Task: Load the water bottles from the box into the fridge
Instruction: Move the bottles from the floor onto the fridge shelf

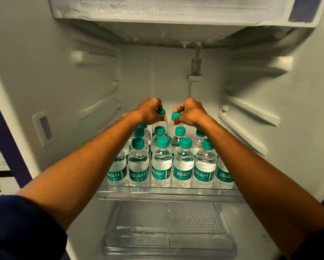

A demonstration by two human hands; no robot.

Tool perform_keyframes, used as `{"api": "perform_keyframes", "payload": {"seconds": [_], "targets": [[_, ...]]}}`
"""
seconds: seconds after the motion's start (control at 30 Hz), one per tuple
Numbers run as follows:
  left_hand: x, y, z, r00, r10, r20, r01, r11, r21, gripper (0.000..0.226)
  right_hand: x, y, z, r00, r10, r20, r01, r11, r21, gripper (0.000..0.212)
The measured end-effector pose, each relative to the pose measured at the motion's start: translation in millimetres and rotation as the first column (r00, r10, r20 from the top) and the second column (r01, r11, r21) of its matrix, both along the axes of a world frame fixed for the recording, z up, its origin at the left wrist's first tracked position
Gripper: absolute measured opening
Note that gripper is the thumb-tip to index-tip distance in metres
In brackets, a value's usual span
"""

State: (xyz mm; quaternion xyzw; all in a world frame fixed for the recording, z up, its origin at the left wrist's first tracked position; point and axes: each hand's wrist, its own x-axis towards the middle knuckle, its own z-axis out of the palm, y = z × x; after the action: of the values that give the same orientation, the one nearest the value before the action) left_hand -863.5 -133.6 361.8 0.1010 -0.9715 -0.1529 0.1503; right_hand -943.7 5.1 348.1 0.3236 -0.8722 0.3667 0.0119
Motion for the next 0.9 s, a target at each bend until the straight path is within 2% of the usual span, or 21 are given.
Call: {"api": "perform_keyframes", "payload": {"seconds": [0.4, 0.63, 0.77, 0.9], "targets": [[-20, -9, -7, 0.963, 0.034, 0.269, 0.006, 0.989, -0.147, 0.030, -9, -7, -7, 0.989, -0.052, 0.142, 0.039, 0.994, 0.098, 0.036], [-23, -5, 1, 0.930, 0.085, 0.358, -0.018, 0.982, -0.186, 0.034, -10, -9, -3, 0.989, -0.064, 0.133, 0.042, 0.985, 0.166, 0.040], [-20, 2, 6, 0.942, 0.088, 0.323, -0.027, 0.981, -0.190, 0.043, -1, -7, -2, 0.996, -0.064, 0.069, 0.051, 0.982, 0.183, 0.044], [-6, 8, 9, 0.978, 0.087, 0.189, -0.046, 0.976, -0.211, 0.050, 12, -3, -4, 0.996, -0.088, -0.020, 0.090, 0.990, 0.109, 0.051]]}}
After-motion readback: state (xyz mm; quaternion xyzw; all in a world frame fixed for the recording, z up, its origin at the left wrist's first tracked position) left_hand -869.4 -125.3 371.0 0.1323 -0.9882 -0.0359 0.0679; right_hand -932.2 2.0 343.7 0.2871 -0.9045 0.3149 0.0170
